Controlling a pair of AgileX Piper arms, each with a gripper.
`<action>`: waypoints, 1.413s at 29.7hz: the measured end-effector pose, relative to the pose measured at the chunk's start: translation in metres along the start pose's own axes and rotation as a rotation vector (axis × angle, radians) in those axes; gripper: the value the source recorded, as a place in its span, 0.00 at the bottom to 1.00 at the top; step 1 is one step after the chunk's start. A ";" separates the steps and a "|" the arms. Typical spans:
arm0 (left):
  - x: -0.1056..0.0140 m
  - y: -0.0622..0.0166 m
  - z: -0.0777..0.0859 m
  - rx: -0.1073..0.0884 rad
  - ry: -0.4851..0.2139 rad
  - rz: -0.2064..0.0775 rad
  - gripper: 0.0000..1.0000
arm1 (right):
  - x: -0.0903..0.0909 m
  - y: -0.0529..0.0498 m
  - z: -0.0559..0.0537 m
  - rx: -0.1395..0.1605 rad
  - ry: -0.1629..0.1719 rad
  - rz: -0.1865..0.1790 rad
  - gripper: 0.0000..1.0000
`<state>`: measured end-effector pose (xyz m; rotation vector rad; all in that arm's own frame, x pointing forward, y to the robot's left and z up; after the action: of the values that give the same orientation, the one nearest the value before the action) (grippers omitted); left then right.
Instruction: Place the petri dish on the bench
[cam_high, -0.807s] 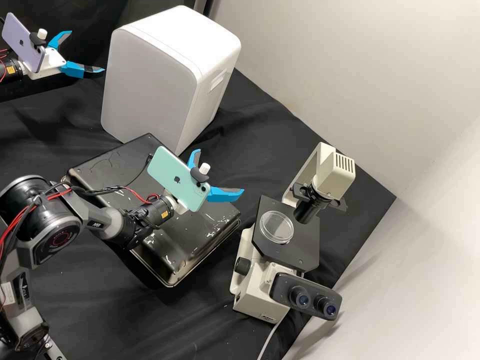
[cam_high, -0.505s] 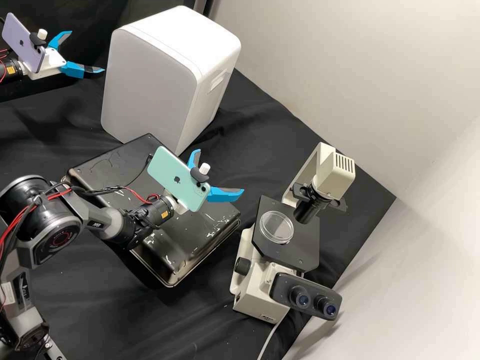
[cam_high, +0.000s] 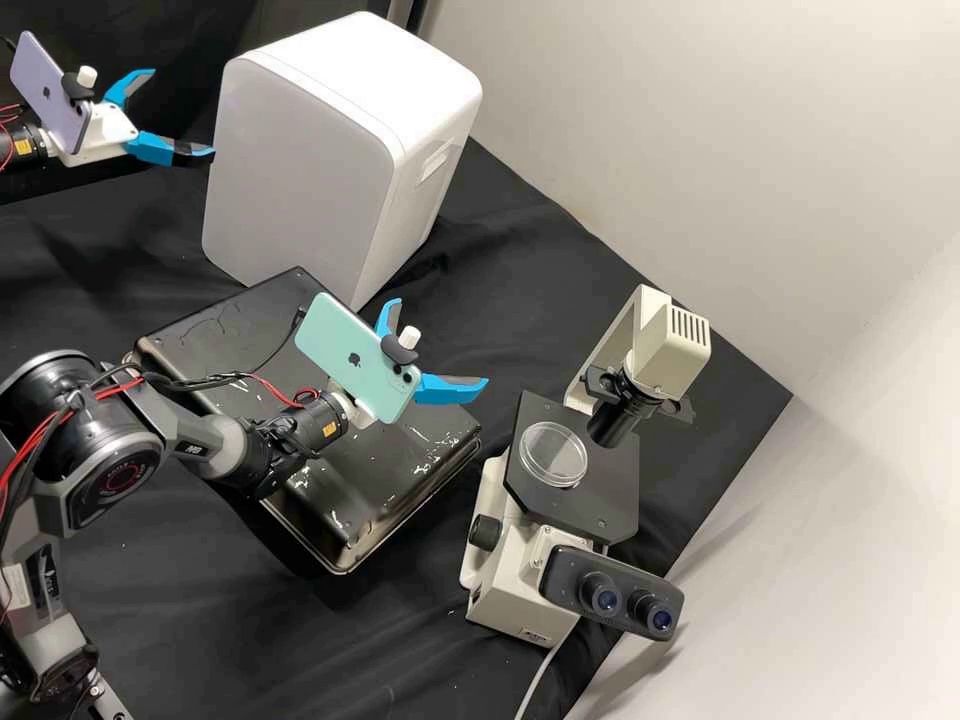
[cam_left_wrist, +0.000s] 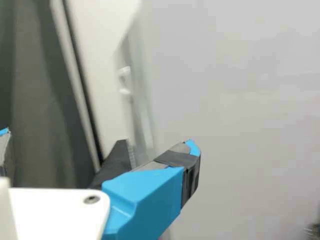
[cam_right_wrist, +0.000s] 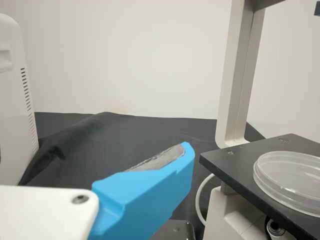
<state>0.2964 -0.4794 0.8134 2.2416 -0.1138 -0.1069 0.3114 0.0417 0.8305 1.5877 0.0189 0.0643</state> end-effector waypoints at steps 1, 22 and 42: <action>-0.002 0.0011 0.005 0.003 -0.022 0.005 1.00 | 0.000 0.000 0.000 0.000 0.000 0.000 1.00; -0.086 -0.0312 0.062 0.081 -0.467 -0.044 1.00 | 0.000 0.000 0.000 0.000 0.000 0.000 1.00; -0.152 -0.0314 0.088 0.065 -0.736 -0.049 1.00 | 0.000 0.000 0.000 0.000 0.000 0.000 1.00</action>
<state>0.1371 -0.5100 0.7397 2.1632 -0.4593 -0.9607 0.3114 0.0417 0.8305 1.5877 0.0189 0.0643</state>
